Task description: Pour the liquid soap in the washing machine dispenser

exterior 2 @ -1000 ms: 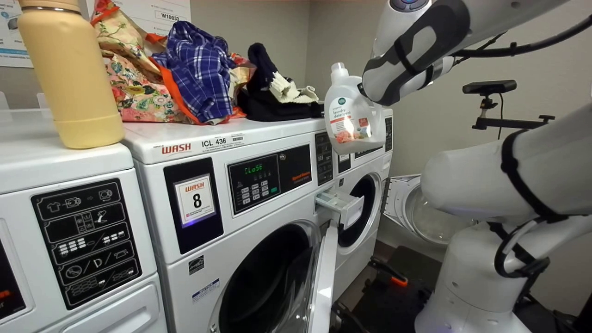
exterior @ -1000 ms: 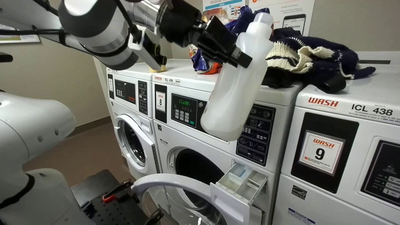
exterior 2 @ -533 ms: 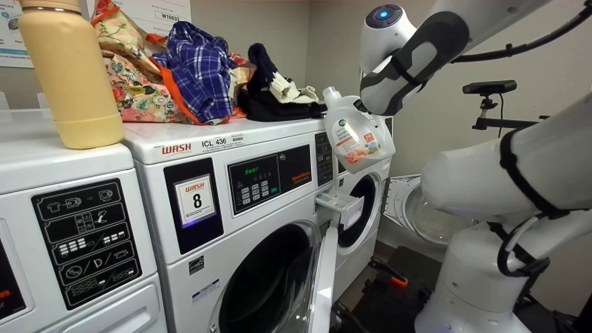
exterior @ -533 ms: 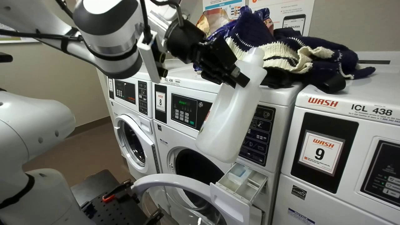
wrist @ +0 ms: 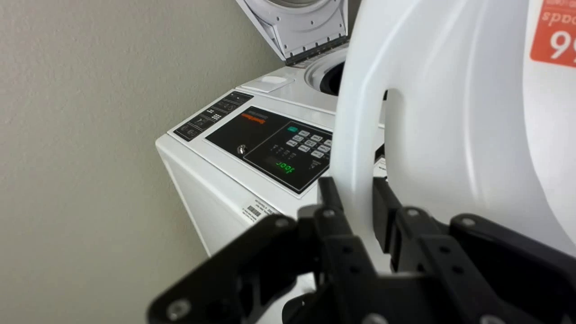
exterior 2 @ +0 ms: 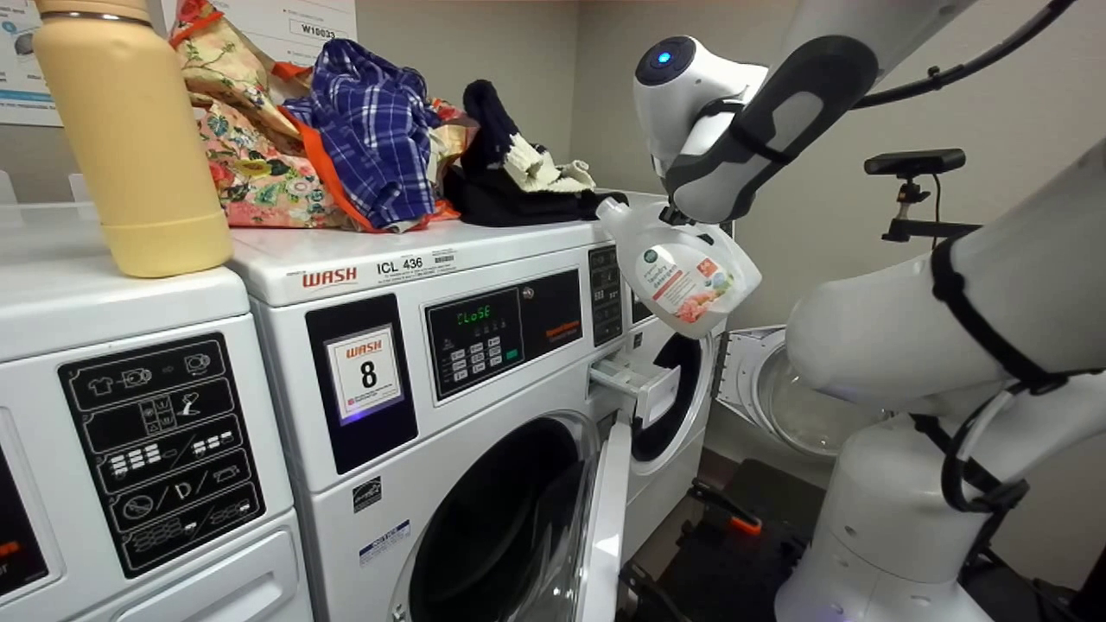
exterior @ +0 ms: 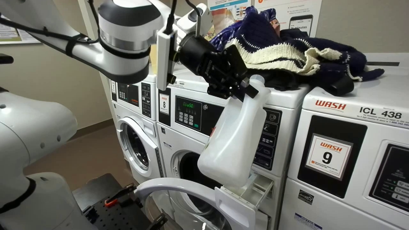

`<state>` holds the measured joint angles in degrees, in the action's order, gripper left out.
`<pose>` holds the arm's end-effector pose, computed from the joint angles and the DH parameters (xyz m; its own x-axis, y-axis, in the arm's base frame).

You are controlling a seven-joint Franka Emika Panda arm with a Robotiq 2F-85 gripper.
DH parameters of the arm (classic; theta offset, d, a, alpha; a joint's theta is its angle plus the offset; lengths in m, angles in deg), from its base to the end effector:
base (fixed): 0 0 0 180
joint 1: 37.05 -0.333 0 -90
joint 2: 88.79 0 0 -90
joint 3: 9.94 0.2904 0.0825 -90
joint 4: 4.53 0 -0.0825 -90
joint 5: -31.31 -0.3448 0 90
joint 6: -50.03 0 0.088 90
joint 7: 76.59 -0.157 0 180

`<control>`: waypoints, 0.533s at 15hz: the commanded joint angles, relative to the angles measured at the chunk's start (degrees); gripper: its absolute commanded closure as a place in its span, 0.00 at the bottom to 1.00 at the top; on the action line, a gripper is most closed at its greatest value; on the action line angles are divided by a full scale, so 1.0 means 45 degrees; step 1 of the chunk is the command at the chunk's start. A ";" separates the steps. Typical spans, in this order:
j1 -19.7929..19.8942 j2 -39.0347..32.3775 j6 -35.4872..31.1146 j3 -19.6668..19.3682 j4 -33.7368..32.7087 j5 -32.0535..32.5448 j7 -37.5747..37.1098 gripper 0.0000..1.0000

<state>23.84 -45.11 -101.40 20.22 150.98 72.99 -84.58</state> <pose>0.3319 -0.2045 0.4473 0.9637 0.0126 0.2665 -0.2111 -0.5750 0.7905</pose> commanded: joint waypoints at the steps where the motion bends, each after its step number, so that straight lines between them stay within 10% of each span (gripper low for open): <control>1: -0.0734 -0.0719 0.1384 -0.0973 -0.0854 0.2011 0.0140 0.94; 8: -0.4506 -0.2521 0.4021 -0.4210 -0.1094 0.5097 0.0301 0.94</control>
<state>10.94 -53.42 -89.09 6.99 149.10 91.55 -84.71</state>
